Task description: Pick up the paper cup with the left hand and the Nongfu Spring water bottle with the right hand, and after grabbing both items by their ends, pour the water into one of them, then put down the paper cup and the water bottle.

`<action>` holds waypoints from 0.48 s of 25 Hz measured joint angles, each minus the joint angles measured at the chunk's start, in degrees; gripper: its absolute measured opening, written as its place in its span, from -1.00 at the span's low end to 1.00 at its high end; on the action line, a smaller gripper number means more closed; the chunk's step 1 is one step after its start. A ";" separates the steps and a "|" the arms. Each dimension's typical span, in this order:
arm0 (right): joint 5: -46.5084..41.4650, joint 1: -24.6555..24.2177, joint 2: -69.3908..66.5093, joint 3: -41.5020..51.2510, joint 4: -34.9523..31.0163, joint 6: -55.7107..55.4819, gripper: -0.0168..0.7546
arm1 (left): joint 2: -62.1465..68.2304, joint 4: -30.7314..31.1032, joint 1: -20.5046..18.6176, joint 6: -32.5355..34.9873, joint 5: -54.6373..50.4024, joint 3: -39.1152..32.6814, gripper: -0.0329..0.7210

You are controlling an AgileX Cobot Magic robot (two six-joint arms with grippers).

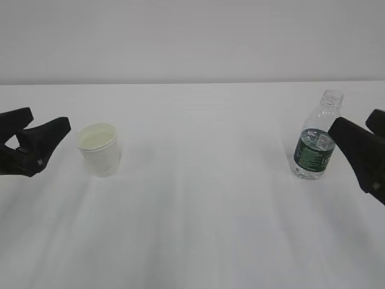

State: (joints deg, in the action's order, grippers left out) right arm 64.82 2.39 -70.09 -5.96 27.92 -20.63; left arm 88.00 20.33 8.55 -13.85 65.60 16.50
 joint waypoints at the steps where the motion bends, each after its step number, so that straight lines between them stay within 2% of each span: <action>1: -0.88 0.00 1.26 0.00 0.00 -0.13 0.57 | -1.55 0.00 0.00 -0.12 0.00 0.00 0.68; 7: -7.69 0.00 7.69 -0.12 0.00 -0.53 0.57 | -11.75 0.00 0.00 -0.48 -5.67 -0.30 0.66; 12: -13.23 0.00 11.63 -0.60 0.00 -2.91 0.57 | -17.87 0.00 0.00 -5.89 -12.33 -0.30 0.66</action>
State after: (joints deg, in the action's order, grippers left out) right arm 51.59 2.39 -58.46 -6.56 27.92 -23.54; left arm 70.13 20.33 8.55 -19.74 53.27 16.20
